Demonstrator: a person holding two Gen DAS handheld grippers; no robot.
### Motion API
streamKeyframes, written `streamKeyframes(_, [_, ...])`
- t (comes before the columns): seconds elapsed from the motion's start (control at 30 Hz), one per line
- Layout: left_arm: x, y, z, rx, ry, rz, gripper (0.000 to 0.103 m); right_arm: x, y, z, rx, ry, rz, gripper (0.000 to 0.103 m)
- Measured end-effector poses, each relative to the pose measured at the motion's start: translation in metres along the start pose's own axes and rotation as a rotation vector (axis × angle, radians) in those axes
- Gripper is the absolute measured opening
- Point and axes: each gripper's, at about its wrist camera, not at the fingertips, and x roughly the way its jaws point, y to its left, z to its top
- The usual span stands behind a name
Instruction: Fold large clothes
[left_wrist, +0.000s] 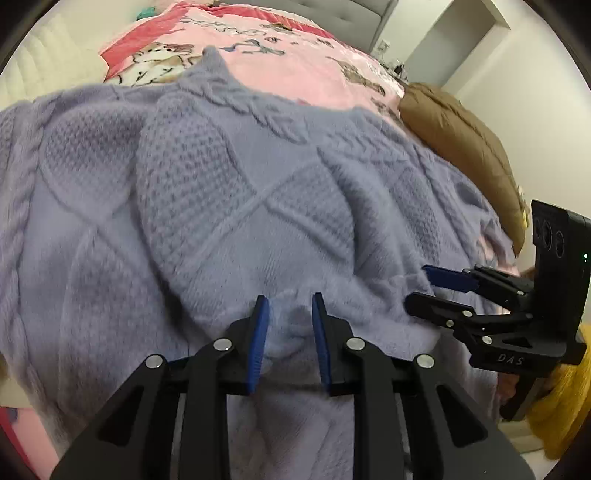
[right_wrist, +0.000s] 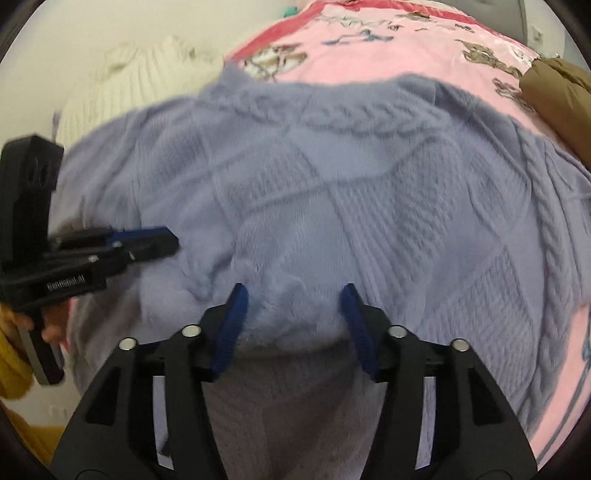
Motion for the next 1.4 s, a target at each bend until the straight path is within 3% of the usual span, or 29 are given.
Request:
streamKeyframes(0.3, [0.006, 0.011, -0.010, -0.034, 0.033, 0.009, 0.024, 0.012, -0.006, -0.013, 0.002, 0.030, -0.003, 0.057])
streamKeyframes(0.4, [-0.016, -0.010, -0.003, 0.002, -0.035, 0.042, 0.024, -0.012, 0.000, -0.003, 0.014, -0.050, 0.007, 0.061])
streamKeyframes(0.43, [-0.021, -0.018, -0.002, 0.021, -0.054, 0.036, 0.024, -0.017, 0.002, 0.000, 0.009, -0.073, 0.011, 0.067])
streamKeyframes(0.5, [-0.026, -0.030, -0.001, 0.049, -0.069, -0.001, 0.027, -0.024, 0.008, 0.001, -0.013, -0.094, 0.023, 0.068])
streamKeyframes(0.7, [0.024, -0.022, -0.016, 0.009, 0.043, 0.013, 0.030, 0.021, 0.014, -0.009, -0.059, 0.052, 0.015, 0.066])
streamKeyframes(0.83, [0.030, -0.019, -0.012, 0.002, 0.045, 0.010, 0.030, 0.020, -0.004, -0.008, 0.030, 0.032, 0.095, 0.064])
streamKeyframes(0.97, [0.013, -0.030, -0.011, 0.060, 0.019, 0.069, 0.032, -0.036, -0.045, -0.002, 0.245, -0.126, 0.089, 0.066])
streamKeyframes(1.07, [-0.002, -0.054, -0.003, 0.126, -0.047, 0.099, 0.033, -0.081, -0.113, -0.016, 0.529, -0.245, 0.006, 0.070])
streamKeyframes(1.2, [0.000, -0.079, 0.007, 0.163, -0.063, 0.029, 0.042, -0.136, -0.226, -0.071, 0.877, -0.393, -0.244, 0.069])
streamKeyframes(1.3, [0.017, -0.087, 0.006, 0.168, -0.022, 0.040, 0.042, -0.166, -0.297, -0.126, 1.182, -0.548, -0.299, 0.069])
streamKeyframes(1.4, [0.023, -0.099, 0.005, 0.161, -0.009, 0.036, 0.042, -0.182, -0.347, -0.155, 1.323, -0.620, -0.361, 0.069])
